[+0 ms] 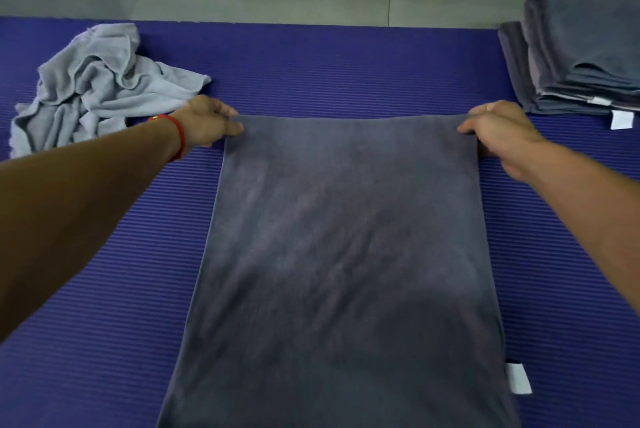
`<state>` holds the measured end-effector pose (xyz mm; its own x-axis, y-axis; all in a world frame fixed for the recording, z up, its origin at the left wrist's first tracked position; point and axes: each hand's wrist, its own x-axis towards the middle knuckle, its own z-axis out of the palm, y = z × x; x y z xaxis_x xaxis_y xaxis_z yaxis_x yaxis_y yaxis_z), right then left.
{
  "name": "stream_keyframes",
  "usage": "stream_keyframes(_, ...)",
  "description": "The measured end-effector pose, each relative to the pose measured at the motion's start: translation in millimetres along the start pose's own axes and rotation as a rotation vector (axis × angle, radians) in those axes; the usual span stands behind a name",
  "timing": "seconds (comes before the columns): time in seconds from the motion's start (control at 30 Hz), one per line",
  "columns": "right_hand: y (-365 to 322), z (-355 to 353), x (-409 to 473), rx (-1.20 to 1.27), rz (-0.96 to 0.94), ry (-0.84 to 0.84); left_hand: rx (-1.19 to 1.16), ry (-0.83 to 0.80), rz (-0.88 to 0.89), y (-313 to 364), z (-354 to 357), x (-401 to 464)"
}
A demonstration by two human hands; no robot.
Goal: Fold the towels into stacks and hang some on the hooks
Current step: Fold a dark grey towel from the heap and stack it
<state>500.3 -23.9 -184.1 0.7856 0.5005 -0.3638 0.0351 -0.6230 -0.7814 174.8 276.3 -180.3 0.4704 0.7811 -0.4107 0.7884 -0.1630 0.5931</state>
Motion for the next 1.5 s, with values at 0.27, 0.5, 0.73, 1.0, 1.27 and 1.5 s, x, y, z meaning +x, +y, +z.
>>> stream_keyframes(0.27,2.5,-14.7,28.5,-0.073,-0.175,0.102,-0.070,0.168,-0.094,9.7,-17.2,10.7)
stream_keyframes(0.5,-7.2,-1.7,45.5,-0.344,-0.313,0.328,0.175,0.462,-0.006,24.9,2.9,7.6)
stream_keyframes(0.73,52.5,43.0,-110.4,-0.763,-0.904,-0.161,0.673,0.217,0.635,-28.8,68.2,-143.0)
stream_keyframes(1.0,171.2,7.7,-269.0,-1.062,-0.969,-0.356,0.873,-0.123,0.702,-158.3,115.2,-314.6)
stream_keyframes(1.27,198.9,-22.0,-300.2,-1.061,-0.972,-0.362,0.803,-0.047,0.844,-189.6,87.6,-325.9)
stream_keyframes(1.5,201.5,-33.7,-299.7,-1.112,-1.129,-0.277,0.630,-0.017,0.884,-195.9,77.4,-315.0)
